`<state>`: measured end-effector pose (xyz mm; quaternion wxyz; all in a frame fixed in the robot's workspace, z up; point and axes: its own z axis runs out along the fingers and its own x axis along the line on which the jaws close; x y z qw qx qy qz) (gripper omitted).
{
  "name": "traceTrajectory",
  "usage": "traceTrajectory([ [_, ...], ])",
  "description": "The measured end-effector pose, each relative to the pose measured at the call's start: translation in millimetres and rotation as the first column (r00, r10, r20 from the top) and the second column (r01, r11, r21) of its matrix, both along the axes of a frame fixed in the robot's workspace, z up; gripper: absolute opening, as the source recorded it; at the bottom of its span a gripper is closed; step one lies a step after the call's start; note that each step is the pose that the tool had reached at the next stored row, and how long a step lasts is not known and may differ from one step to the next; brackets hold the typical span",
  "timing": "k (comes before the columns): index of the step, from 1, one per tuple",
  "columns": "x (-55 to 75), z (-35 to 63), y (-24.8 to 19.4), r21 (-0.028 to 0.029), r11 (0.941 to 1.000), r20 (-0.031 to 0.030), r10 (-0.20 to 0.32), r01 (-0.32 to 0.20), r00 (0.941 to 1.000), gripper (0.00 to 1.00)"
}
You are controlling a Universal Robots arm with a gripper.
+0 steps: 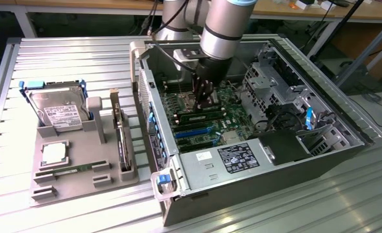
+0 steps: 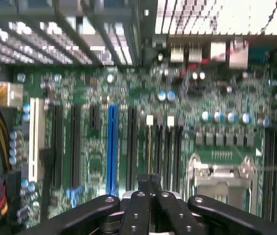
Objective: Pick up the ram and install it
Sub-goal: 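Press down the ram until it locks into place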
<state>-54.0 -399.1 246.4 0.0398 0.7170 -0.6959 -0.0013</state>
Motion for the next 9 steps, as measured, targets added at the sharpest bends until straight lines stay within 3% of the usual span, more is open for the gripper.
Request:
traceTrajectory([
  [5,-24.5,0.0,1.2,-0.0114,0.9999,-0.0005,0.0,0.0,1.0,0.1],
  [6,-24.1,-1.0,1.2,-0.017,0.9999,-0.0021,0.0,0.0,1.0,0.1],
  [9,-24.1,-9.6,1.1,-0.0176,0.9998,-0.0021,0.0,0.0,1.0,0.1],
])
